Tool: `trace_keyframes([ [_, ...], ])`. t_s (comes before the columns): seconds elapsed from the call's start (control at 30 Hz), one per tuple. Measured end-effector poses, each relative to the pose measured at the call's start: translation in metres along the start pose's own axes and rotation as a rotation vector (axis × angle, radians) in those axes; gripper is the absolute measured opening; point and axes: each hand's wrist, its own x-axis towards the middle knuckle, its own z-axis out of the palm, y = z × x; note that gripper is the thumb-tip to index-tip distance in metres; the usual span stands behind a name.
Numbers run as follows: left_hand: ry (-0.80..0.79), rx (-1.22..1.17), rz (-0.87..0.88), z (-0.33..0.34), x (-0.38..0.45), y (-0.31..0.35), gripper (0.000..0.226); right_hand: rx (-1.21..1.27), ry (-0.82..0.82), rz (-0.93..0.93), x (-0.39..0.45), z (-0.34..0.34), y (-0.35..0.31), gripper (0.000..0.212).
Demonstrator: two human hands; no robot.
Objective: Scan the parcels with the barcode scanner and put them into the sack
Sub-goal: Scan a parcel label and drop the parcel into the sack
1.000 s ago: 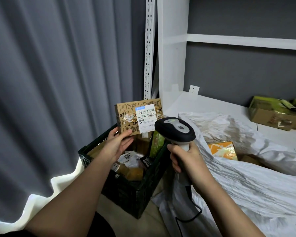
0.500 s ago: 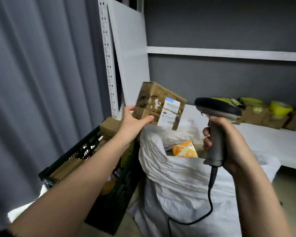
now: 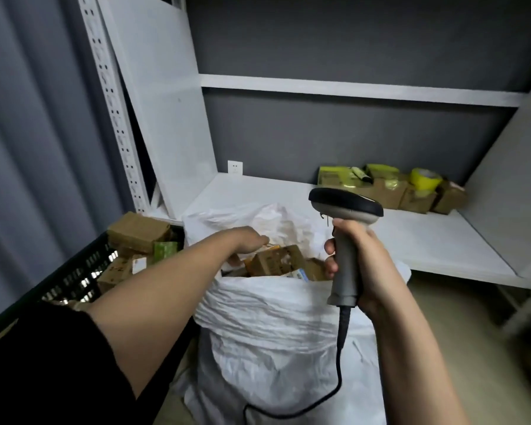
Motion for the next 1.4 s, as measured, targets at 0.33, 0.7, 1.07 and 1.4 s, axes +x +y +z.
trace_keyframes([
  [0.33, 0.704, 0.083, 0.076, -0.086, -0.047, -0.119, 0.026, -0.001, -0.193, 0.076, 0.005, 0.065, 0.027, 0.022],
  [0.7, 0.469, 0.019, -0.396, -0.067, -0.077, -0.370, 0.050, -0.204, -0.423, 0.199, 0.005, 0.223, 0.150, 0.016],
  [1.07, 0.147, 0.347, -0.564, -0.008, -0.018, -0.504, 0.087, -0.180, -0.425, 0.340, 0.035, 0.308, 0.289, 0.024],
  [1.4, 0.231, 0.166, -0.631, 0.013, 0.017, -0.505, 0.108, -0.225, -0.448, 0.368, 0.042, 0.318, 0.324, 0.029],
])
